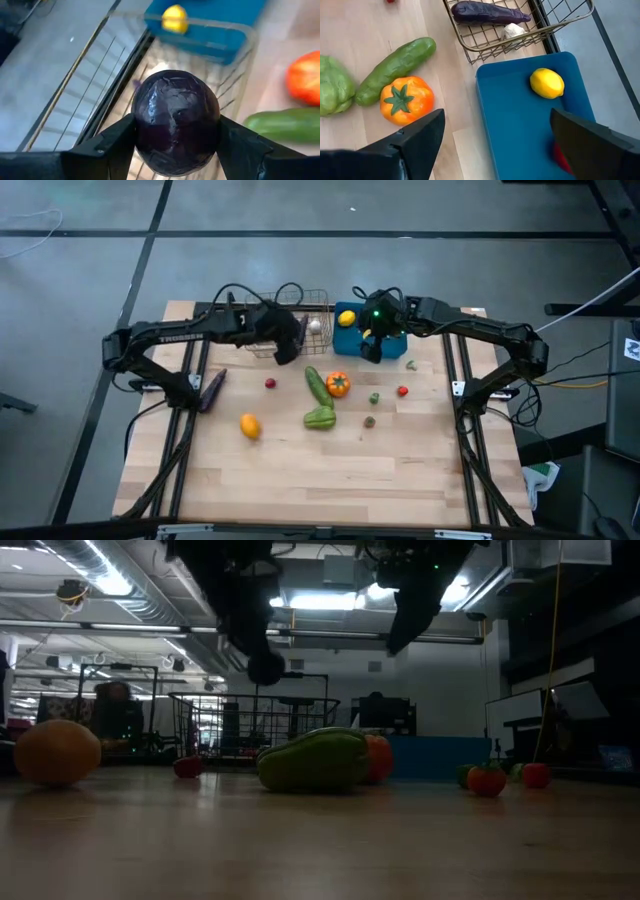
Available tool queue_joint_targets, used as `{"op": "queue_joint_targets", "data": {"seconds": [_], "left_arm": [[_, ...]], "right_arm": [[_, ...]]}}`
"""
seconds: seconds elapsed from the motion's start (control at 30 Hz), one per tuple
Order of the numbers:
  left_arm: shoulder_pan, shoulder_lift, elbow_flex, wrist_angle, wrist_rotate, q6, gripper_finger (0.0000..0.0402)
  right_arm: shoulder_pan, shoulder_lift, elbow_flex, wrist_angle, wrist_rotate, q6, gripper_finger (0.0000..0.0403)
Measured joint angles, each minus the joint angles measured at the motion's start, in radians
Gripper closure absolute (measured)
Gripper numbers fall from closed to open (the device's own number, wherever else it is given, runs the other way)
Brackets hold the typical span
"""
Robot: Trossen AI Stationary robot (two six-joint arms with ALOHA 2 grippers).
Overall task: Sort produce into baskets
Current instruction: Put the onion into the wire basket, then put the large orange tomato into the blue bin
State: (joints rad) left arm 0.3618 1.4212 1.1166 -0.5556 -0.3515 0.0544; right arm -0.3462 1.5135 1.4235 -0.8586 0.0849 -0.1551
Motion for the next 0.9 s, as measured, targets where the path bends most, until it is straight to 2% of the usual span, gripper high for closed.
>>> {"op": "queue_joint_targets", "data": {"seconds": [0.43, 0.9], "left_arm": [[0.128, 0.001, -0.096, 0.042, 0.008, -0.079, 0.0165], [0.152, 0.001, -0.096, 0.044, 0.011, -0.067, 0.0069]], "right_arm": [[0.0, 0.0, 0.0, -0.005, -0.013, 0.0, 0.0045], [0.001, 0.0, 0.0, -0.004, -0.328, 0.001, 0.0045]]}}
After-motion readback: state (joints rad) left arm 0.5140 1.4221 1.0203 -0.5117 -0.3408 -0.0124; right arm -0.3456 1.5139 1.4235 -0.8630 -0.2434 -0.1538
